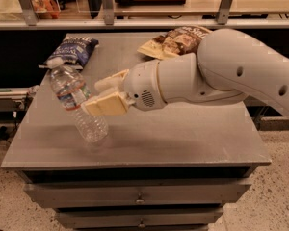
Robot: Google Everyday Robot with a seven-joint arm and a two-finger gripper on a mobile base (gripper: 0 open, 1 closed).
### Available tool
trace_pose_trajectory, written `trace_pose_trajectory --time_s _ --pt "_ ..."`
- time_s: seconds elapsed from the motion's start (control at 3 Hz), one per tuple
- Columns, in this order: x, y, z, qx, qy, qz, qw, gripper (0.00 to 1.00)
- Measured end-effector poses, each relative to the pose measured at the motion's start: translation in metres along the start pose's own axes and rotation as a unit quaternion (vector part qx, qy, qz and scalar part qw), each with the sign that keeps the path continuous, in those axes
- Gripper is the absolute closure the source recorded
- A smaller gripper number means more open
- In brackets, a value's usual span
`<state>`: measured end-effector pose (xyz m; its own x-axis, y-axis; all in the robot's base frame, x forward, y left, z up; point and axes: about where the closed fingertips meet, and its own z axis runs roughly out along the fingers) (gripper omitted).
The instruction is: Move water bottle near blue chip bag
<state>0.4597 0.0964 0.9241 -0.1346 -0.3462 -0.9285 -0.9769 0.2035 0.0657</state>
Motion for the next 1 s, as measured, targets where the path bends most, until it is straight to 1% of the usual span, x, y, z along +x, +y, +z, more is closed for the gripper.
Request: trace_pose_trajectory --time_s 0.33,0.67,1.0 --pt "0.001 -0.007 -0.014 0.018 0.007 0.008 0.9998 0.73" --pt "0.001 -0.022 -0.033 0.046 0.026 0.001 0.9986 0.96" --pt "0.008 -0.041 -0.067 0.082 0.057 -0.014 0.9949 0.91"
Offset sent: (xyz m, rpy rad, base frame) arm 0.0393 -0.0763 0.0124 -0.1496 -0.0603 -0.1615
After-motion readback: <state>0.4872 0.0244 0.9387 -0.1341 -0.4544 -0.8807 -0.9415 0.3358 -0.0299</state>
